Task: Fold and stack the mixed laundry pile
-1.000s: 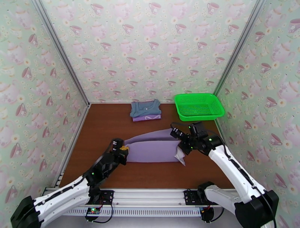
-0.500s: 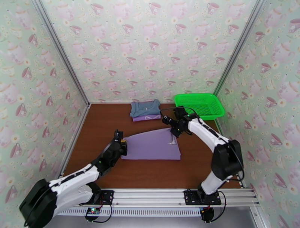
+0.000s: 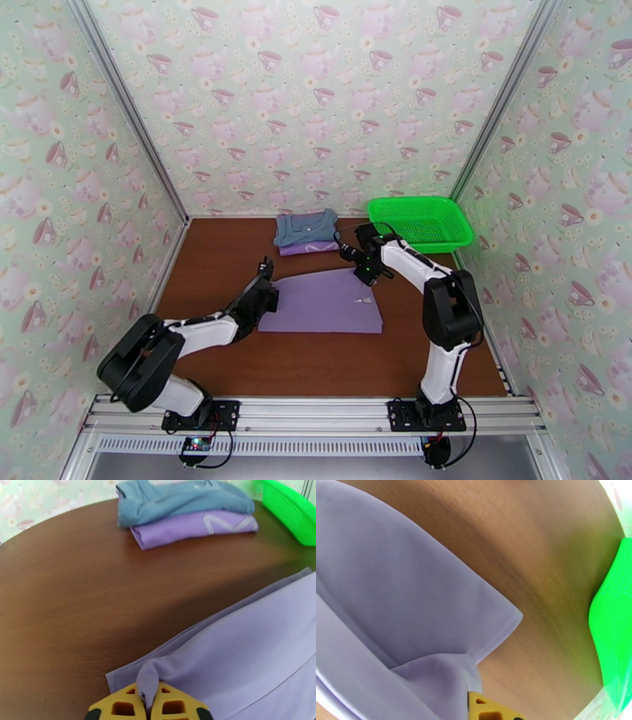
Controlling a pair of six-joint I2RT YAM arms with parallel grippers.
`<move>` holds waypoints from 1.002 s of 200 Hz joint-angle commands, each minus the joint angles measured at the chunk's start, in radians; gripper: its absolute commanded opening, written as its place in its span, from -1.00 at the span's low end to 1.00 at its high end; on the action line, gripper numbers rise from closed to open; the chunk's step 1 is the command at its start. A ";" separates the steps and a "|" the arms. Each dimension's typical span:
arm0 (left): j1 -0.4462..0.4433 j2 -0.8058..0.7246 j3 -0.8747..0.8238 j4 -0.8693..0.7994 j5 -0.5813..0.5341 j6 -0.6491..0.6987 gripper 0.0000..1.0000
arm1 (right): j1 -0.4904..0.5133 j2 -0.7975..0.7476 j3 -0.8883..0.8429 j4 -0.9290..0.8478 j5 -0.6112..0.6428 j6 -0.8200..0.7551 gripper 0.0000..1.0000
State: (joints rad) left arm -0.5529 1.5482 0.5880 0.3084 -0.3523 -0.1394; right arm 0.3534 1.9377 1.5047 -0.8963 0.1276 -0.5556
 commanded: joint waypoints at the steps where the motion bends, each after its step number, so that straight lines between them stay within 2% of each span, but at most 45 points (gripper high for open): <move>1: 0.008 0.051 0.046 -0.012 -0.048 0.013 -1.00 | -0.008 0.033 0.040 0.020 0.064 0.045 -0.69; 17: 0.008 0.090 0.061 -0.009 -0.071 0.016 -1.00 | -0.009 0.042 0.036 0.050 0.087 0.055 -0.43; 54: 0.007 0.121 0.101 -0.061 -0.124 0.004 -1.00 | -0.009 0.030 0.028 0.113 0.115 0.077 -0.09; 95: 0.007 0.113 0.138 -0.179 -0.169 -0.032 -1.00 | -0.023 -0.093 -0.047 0.213 0.067 0.149 -0.02; 99: 0.007 0.112 0.145 -0.191 -0.168 -0.032 -0.91 | -0.026 -0.122 -0.067 0.232 0.055 0.163 -0.02; 103: 0.006 0.113 0.154 -0.208 -0.166 -0.034 -0.69 | -0.028 -0.154 -0.087 0.258 0.037 0.173 -0.02; 113: 0.007 0.115 0.180 -0.254 -0.169 -0.038 0.27 | -0.032 -0.242 -0.153 0.328 -0.003 0.197 -0.01; 116: 0.007 0.115 0.189 -0.267 -0.171 -0.043 0.43 | -0.033 -0.270 -0.174 0.347 -0.014 0.203 0.01; 120: 0.006 0.113 0.199 -0.286 -0.172 -0.048 0.54 | -0.033 -0.308 -0.201 0.381 -0.033 0.213 0.02; 137: 0.004 0.086 0.231 -0.340 -0.166 -0.051 0.68 | -0.035 -0.456 -0.321 0.496 -0.109 0.274 0.07; 151: 0.002 0.039 0.252 -0.394 -0.158 -0.062 0.73 | -0.035 -0.519 -0.347 0.481 -0.124 0.409 0.26; 161: 0.002 -0.005 0.268 -0.446 -0.148 -0.080 0.76 | -0.038 -0.521 -0.314 0.382 -0.165 0.451 0.25; 174: 0.004 -0.057 0.297 -0.550 -0.119 -0.117 0.78 | -0.036 -0.509 -0.293 0.283 -0.211 0.447 0.14; 200: 0.025 -0.119 0.348 -0.787 0.023 -0.235 0.70 | -0.036 -0.571 -0.378 0.347 -0.287 0.561 0.20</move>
State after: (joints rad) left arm -0.5480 1.4910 0.8818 -0.2180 -0.4553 -0.2531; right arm 0.3183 1.3930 1.1927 -0.5236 -0.0437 -0.1452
